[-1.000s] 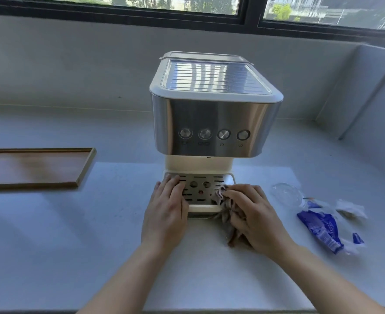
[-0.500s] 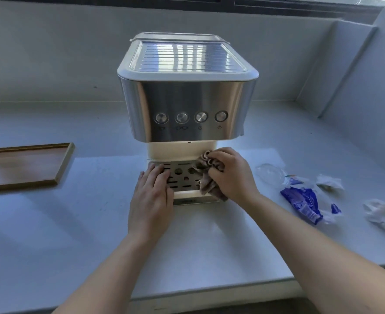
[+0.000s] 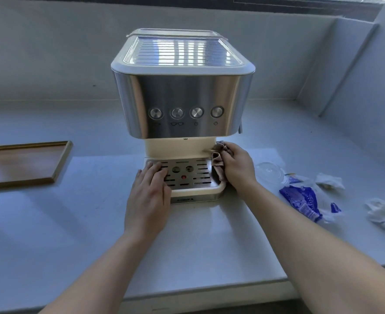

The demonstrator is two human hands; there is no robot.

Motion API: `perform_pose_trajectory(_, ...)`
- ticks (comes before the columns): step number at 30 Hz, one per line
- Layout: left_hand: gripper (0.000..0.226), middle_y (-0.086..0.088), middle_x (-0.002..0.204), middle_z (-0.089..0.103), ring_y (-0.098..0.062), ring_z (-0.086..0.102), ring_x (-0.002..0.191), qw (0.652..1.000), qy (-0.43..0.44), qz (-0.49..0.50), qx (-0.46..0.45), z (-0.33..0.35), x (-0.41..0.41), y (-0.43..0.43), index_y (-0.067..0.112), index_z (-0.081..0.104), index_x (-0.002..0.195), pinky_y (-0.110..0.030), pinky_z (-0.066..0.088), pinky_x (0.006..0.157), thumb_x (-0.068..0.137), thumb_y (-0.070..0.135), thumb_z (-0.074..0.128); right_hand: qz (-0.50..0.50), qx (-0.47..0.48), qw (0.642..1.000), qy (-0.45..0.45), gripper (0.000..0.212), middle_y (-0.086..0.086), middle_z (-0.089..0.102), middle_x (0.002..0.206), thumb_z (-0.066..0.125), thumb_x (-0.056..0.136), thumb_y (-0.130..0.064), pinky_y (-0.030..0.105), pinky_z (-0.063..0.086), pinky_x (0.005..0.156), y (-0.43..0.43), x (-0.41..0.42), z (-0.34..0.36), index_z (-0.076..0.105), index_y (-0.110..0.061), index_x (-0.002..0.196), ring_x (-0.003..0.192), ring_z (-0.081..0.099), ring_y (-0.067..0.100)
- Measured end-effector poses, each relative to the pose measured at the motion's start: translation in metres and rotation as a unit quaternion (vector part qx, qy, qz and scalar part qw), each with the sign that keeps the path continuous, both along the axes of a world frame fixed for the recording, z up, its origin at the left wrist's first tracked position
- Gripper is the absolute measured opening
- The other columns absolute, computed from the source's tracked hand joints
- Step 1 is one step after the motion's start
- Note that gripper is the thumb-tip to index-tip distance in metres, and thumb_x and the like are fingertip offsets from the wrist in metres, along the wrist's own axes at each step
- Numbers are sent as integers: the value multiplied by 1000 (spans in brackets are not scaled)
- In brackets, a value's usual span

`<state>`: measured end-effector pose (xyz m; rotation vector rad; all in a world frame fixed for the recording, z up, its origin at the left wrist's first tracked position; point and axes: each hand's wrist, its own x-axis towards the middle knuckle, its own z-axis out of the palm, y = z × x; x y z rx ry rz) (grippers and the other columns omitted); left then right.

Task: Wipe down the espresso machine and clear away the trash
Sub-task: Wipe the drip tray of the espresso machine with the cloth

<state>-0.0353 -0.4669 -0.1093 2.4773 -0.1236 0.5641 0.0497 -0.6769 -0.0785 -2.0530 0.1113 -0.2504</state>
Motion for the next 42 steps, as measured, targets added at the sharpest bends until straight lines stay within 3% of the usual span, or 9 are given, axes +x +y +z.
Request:
perform_pose_trajectory(5, 42, -10, 144, 51, -25, 33, 144, 1000, 2, -1, 3, 0, 1, 0, 3, 58, 128, -45, 21, 121, 96, 16, 35, 47, 43, 998, 29, 52, -14, 72, 79, 43, 85, 1, 20, 52, 63, -6, -15, 0, 73, -41, 87, 64, 62, 2)
perform_pose_trajectory(12, 31, -14, 140, 54, -29, 36, 141, 1000, -14, 0, 12, -1, 1, 0, 0, 60, 123, -46, 25, 120, 96, 5, 48, 82, -192, 978, -23, 15, -3, 48, 61, 51, 78, -3, 40, 36, 55, -22, -64, -13, 46, -15, 71, 67, 43, 20)
perform_pose_trajectory(14, 30, -14, 140, 54, -29, 36, 141, 1000, -17, 1, 14, -2, 1, 1, 1, 60, 123, -45, 25, 120, 96, 5, 48, 70, -212, 975, -15, 11, -6, 58, 76, 53, 77, -10, 32, 37, 64, -19, -78, -14, 55, -20, 82, 84, 48, 23)
perform_pose_trajectory(17, 30, -13, 139, 54, -28, 36, 141, 1000, -21, 0, 14, -3, 2, 1, 1, 60, 123, -44, 24, 120, 97, 7, 47, 50, -255, 966, -6, 40, -5, 66, 114, 61, 81, -29, 33, 43, 91, -15, -100, -18, 60, -23, 120, 113, 47, 22)
perform_pose_trajectory(23, 31, -11, 140, 54, -24, 33, 141, 1000, -27, -9, -10, -5, 3, 1, 3, 60, 123, -42, 20, 121, 97, 9, 43, 10, -330, 942, -65, 42, -1, 67, 107, 67, 76, -43, 39, 48, 88, 5, -142, -29, 64, -18, 110, 106, 55, 26)
perform_pose_trajectory(29, 35, 5, 148, 46, -9, 25, 144, 990, 65, -36, -119, 10, 3, 7, 17, 54, 136, -35, 19, 121, 102, 18, 44, -3, -359, 927, -107, 25, -1, 67, 96, 67, 73, -20, 37, 48, 80, 37, -154, -28, 68, -17, 98, 93, 58, 27)
perform_pose_trajectory(35, 34, 11, 127, 64, -4, 54, 119, 891, 134, -52, -431, 42, -11, 21, 34, 58, 132, -28, 41, 99, 103, 30, 41, 101, -331, 932, -105, 25, -6, 68, 97, 54, 76, -14, 36, 48, 78, 84, -155, -15, 71, -21, 93, 90, 58, 24)
perform_pose_trajectory(39, 42, 8, 145, 50, -6, 44, 130, 883, 127, 31, -451, 41, -30, 36, 22, 48, 143, -25, 33, 103, 101, 26, 44, 155, -316, 932, -88, 39, -5, 68, 100, 37, 80, -28, 36, 45, 82, 109, -150, -9, 72, -22, 96, 97, 55, 24)
perform_pose_trajectory(42, 41, 3, 144, 52, -10, 47, 129, 905, 141, 47, -399, 33, -43, 50, 19, 50, 140, -30, 35, 108, 99, 17, 45, 200, -319, 922, -90, 29, -6, 68, 106, 48, 82, -25, 36, 44, 85, 122, -149, -8, 71, -24, 100, 97, 52, 25)
